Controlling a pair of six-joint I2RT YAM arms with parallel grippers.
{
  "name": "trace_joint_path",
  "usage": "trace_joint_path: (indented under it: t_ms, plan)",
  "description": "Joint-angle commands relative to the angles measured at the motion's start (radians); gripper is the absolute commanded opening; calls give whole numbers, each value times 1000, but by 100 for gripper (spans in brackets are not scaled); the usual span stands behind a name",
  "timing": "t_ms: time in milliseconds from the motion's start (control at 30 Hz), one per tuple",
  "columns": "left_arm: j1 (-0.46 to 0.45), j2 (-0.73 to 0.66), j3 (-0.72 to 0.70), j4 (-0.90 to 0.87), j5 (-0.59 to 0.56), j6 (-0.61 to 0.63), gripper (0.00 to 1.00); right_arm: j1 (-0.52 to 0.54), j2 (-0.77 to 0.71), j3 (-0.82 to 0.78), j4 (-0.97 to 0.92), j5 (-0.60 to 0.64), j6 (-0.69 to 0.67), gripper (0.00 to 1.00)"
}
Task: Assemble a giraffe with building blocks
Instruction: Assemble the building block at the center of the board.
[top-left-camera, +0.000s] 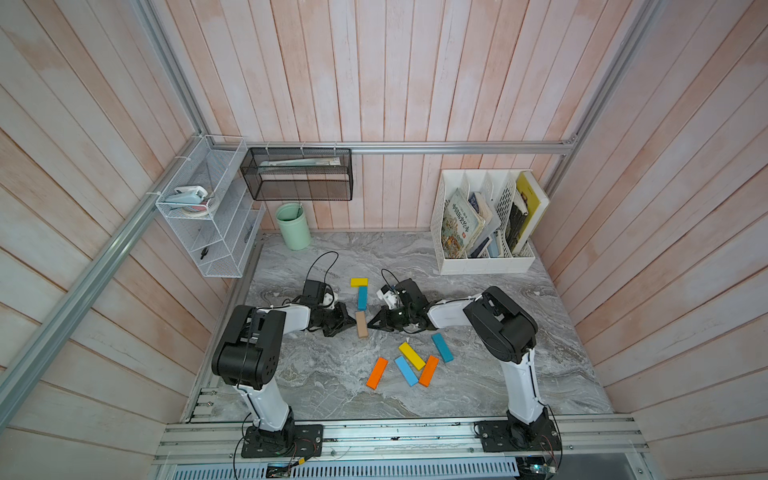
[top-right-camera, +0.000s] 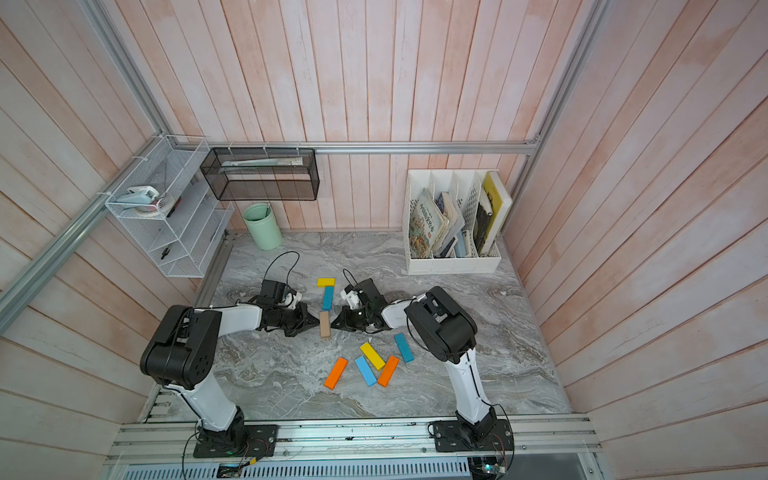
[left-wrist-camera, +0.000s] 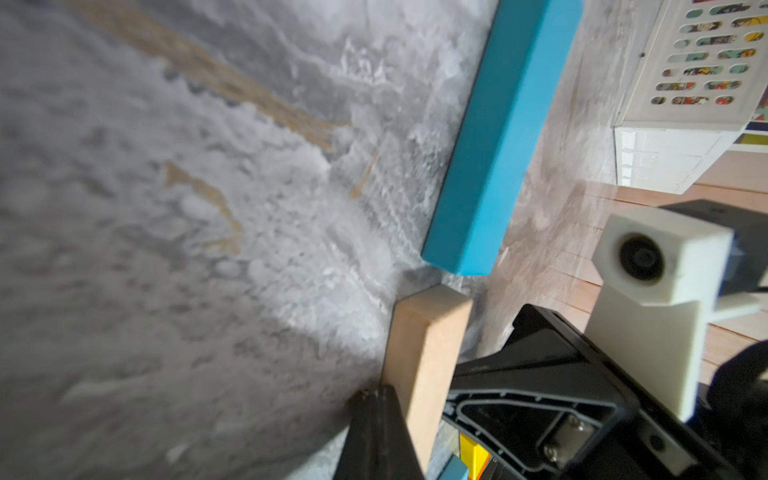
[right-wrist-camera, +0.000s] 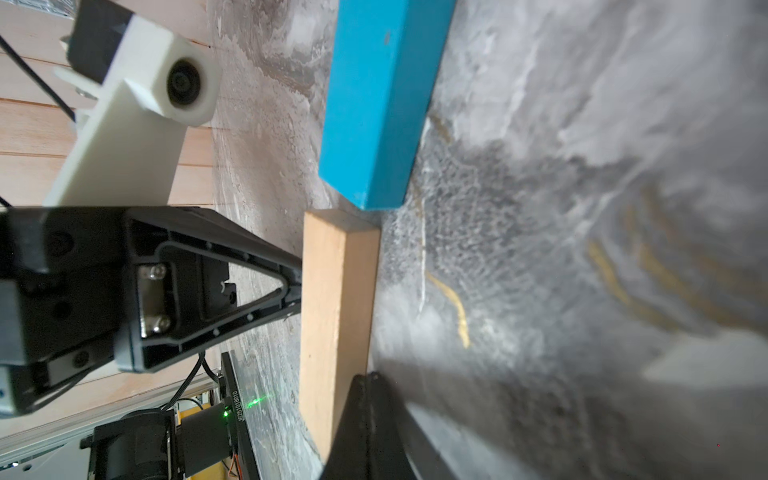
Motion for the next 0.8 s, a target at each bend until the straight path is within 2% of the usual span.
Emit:
trace_joint_path:
  t_ms: [0,267,767]
  plan:
    - [-8,22,27,15,4,-14,0,20,-4,0,-17,0,10,0]
    - [-10,19,31,5,1,-11,0,19,20,44,-31,3,6,0]
    - [-7,-25,-27,-46,-43,36,0,-2,-7,11,-46,40,-7,0]
